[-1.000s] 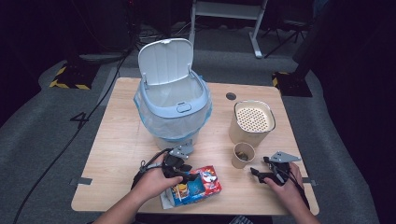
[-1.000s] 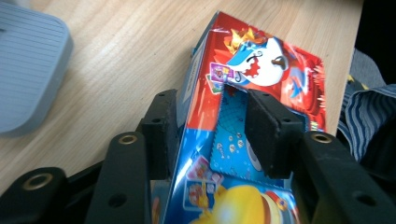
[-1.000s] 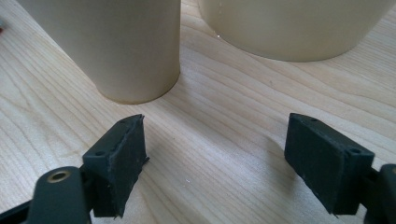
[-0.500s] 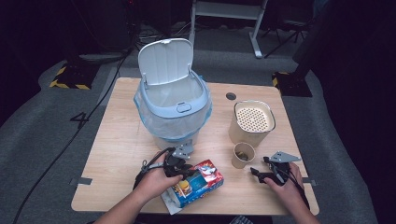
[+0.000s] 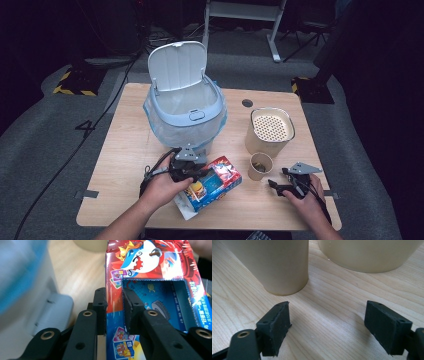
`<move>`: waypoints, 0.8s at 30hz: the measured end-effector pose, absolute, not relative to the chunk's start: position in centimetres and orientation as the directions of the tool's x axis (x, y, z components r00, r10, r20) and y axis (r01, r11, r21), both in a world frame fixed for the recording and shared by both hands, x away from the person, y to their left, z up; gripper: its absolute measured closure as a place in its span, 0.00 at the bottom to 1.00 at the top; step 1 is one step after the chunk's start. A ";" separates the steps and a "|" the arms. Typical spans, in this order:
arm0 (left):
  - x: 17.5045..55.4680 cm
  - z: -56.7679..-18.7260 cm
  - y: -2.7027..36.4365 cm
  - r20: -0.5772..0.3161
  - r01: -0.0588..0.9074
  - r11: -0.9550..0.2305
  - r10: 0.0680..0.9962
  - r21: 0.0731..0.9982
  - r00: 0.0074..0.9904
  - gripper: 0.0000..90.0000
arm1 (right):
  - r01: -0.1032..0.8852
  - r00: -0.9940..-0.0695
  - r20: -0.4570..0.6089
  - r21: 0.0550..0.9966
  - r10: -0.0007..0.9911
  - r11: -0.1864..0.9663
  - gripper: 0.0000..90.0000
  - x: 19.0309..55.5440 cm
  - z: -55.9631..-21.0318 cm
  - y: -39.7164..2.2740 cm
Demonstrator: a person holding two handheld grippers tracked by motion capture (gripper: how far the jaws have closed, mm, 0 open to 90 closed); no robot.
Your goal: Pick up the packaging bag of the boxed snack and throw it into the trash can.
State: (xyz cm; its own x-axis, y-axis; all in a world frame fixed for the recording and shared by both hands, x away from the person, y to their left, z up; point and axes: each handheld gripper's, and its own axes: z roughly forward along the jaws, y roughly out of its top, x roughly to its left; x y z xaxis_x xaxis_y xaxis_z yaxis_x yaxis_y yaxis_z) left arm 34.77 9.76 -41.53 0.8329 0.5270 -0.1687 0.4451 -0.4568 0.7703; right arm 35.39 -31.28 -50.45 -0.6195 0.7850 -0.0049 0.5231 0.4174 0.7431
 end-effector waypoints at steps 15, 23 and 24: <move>35.3 -35.6 11.2 -0.096 0.350 -0.388 0.541 0.853 0.835 0.83 | 0.523 -0.619 -0.005 0.743 0.786 0.417 0.23 35.4 -50.5 -31.3; 35.5 -32.3 12.1 -0.047 0.284 -0.337 0.568 0.898 0.822 0.83 | 0.523 -0.619 -0.005 0.744 0.786 0.417 0.23 35.4 -50.5 -31.3; 35.5 -31.9 12.3 -0.042 0.277 -0.331 0.572 0.902 0.819 0.83 | 0.523 -0.618 -0.005 0.744 0.786 0.416 0.23 35.4 -50.5 -31.3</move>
State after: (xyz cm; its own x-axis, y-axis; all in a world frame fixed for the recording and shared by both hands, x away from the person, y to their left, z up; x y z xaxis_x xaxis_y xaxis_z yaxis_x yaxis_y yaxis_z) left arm 35.53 12.29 -31.90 0.8191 0.5722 -0.0416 0.2770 -0.3309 0.9021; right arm 35.39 -31.28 -50.46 -0.6184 0.7858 -0.0049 0.5233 0.4164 0.7435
